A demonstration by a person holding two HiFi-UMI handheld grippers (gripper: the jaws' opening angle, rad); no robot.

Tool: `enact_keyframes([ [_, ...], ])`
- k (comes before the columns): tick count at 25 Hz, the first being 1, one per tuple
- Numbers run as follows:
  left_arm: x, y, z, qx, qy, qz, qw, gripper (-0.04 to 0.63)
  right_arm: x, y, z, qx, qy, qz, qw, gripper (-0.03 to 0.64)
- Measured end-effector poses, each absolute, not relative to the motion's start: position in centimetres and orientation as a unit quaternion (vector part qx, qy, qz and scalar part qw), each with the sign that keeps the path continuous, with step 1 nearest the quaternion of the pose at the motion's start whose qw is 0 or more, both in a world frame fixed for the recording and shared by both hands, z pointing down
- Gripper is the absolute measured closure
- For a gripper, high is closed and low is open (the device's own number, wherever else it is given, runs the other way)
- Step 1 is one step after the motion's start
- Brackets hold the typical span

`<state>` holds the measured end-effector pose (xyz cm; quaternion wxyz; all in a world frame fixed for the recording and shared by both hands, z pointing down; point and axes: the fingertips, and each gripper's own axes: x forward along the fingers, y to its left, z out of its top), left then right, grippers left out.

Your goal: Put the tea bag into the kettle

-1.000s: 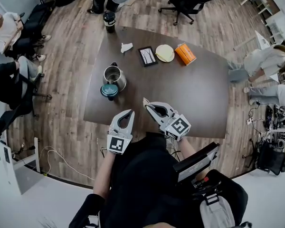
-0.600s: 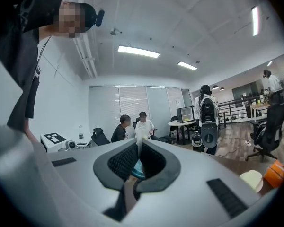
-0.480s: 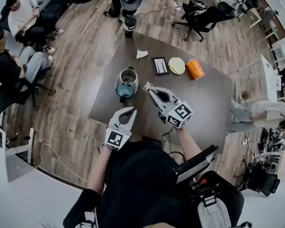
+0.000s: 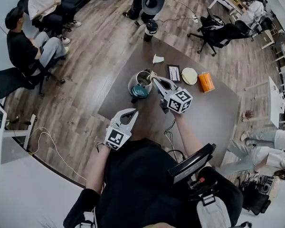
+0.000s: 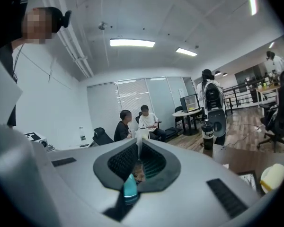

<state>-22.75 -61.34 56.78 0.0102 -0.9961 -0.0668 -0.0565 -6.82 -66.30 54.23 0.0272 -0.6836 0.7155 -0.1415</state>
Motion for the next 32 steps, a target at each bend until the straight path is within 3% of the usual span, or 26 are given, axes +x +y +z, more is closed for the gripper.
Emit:
enact_keyframes([
  [4,-23.3,-61.2,57.6,-0.995,-0.075,-0.068,0.003,0.595,-6.0,-68.3,57.9,-0.68,0.708,-0.188,0.019,0.606],
  [12,-23.4,-60.4,58.1,-0.993,-0.089,-0.075,0.005,0.595,-4.8,-69.7,66.2,-0.683,0.67,-0.284,-0.068,0.604],
  [22,-23.8,-60.6,58.4,-0.993,-0.09,-0.075,0.009,0.595,-4.5,-69.5,67.9,-0.705,0.644,-0.27,-0.126,0.601],
  [25,-23.7,-60.4,58.4,-0.993,-0.094,-0.075,0.008,0.595,-5.1,-69.5,67.8,-0.694,0.655,-0.276,-0.12,0.529],
  [32,-24.1,-60.6,58.4,-0.993,-0.092,-0.075,0.011,0.595,-5.6,-69.6,67.8,-0.695,0.653,-0.273,-0.125,0.501],
])
